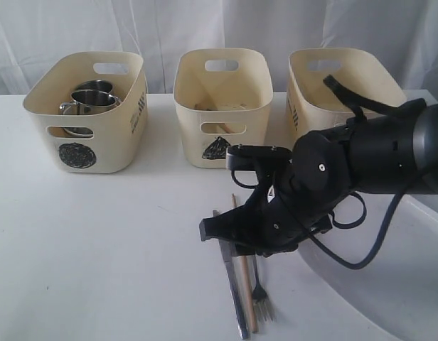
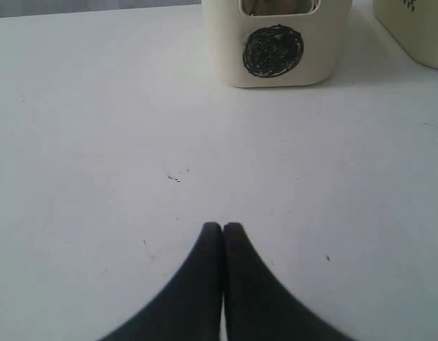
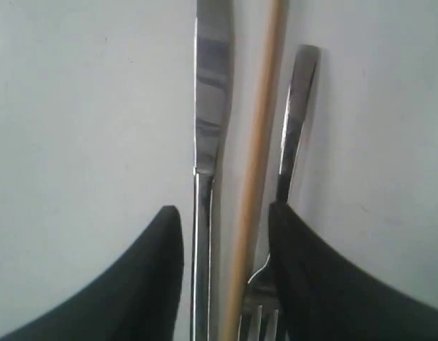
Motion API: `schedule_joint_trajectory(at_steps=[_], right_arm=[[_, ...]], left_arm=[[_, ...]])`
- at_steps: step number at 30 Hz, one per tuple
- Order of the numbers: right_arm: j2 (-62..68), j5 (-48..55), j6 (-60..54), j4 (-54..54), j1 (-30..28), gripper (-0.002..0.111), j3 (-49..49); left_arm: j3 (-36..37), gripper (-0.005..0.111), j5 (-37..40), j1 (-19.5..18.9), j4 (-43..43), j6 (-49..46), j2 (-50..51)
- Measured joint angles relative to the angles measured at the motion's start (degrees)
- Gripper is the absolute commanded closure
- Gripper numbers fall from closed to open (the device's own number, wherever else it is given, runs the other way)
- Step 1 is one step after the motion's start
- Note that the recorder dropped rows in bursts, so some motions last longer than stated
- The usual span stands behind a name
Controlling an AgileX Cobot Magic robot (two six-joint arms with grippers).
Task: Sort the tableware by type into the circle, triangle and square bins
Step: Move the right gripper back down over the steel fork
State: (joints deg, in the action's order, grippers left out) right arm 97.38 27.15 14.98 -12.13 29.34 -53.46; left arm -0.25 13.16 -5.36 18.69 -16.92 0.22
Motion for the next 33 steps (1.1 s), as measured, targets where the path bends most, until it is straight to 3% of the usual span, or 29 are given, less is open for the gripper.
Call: schedule_joint_trajectory(at_steps=[11, 16, 33], right_arm=[[2.8, 1.8, 0.0, 1.2, 0.0, 0.071, 0.8], [2.8, 1.6, 0.4, 2.2, 0.0, 0.077, 0.8], [5.1, 1.6, 1.9, 3.4, -1.7, 0.077, 0.8]], left_arm=[[0.0, 0.106, 0.0, 0.0, 0.0, 0.0, 0.0], [0.0, 0.106, 0.0, 0.0, 0.0, 0.0, 0.0], [0.0, 0.106, 0.0, 0.0, 0.0, 0.0, 0.0]])
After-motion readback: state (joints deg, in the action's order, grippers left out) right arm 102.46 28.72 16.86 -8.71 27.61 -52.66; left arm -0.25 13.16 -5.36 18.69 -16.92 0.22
